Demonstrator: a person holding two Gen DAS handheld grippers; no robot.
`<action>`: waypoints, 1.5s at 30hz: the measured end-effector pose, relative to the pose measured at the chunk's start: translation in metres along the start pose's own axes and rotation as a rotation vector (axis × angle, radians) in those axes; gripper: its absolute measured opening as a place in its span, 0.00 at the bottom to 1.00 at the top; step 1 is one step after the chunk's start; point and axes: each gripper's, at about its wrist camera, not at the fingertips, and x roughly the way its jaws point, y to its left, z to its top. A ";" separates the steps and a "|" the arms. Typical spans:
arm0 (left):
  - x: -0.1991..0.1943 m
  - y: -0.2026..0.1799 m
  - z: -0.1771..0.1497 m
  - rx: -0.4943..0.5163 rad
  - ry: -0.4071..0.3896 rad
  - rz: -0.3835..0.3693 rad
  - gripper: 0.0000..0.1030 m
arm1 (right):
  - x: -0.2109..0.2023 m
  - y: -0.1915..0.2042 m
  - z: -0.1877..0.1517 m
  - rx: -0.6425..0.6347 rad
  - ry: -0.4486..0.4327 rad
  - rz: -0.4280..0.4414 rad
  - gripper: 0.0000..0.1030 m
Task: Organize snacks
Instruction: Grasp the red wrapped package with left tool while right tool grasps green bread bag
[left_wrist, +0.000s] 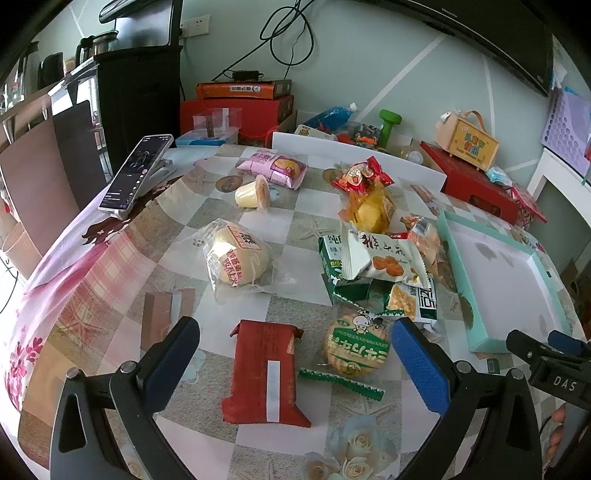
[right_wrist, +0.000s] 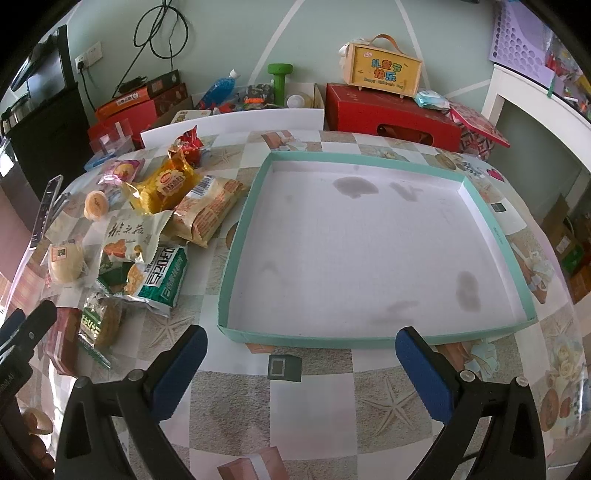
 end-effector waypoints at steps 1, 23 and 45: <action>0.000 0.001 0.000 -0.003 0.002 -0.002 1.00 | 0.000 0.000 0.000 -0.001 0.001 0.000 1.00; 0.034 0.033 -0.012 0.009 0.129 0.118 1.00 | 0.008 0.093 0.005 -0.095 -0.016 0.331 1.00; 0.041 0.079 -0.015 -0.123 0.157 0.167 0.92 | 0.032 0.132 -0.005 -0.136 0.074 0.341 1.00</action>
